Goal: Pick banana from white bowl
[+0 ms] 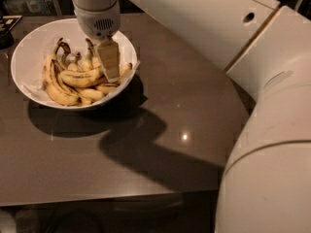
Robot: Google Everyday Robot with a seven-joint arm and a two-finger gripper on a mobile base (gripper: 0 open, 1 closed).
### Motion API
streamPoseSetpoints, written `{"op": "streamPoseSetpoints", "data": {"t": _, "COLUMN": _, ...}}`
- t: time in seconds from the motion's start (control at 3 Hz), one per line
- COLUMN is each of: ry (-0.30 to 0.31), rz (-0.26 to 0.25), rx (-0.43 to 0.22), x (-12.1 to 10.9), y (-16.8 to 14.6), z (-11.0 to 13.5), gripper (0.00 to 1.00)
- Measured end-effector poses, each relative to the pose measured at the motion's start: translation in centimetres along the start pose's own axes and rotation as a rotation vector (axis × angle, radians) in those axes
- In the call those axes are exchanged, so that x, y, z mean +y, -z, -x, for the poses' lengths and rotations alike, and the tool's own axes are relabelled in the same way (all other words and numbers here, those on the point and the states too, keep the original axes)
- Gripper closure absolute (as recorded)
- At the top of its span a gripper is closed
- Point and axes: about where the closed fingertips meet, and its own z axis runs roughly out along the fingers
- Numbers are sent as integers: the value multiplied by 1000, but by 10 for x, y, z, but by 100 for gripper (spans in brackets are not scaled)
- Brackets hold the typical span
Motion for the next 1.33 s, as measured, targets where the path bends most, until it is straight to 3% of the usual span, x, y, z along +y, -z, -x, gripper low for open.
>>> {"op": "streamPoseSetpoints", "data": {"t": 0.67, "ry": 21, "rz": 50, "rx": -5, "x": -12, "y": -28, "z": 9, "gripper": 39}}
{"op": "streamPoseSetpoints", "data": {"t": 1.33, "ry": 36, "rz": 97, "rx": -4, "x": -18, "y": -54, "z": 15, "gripper": 39}}
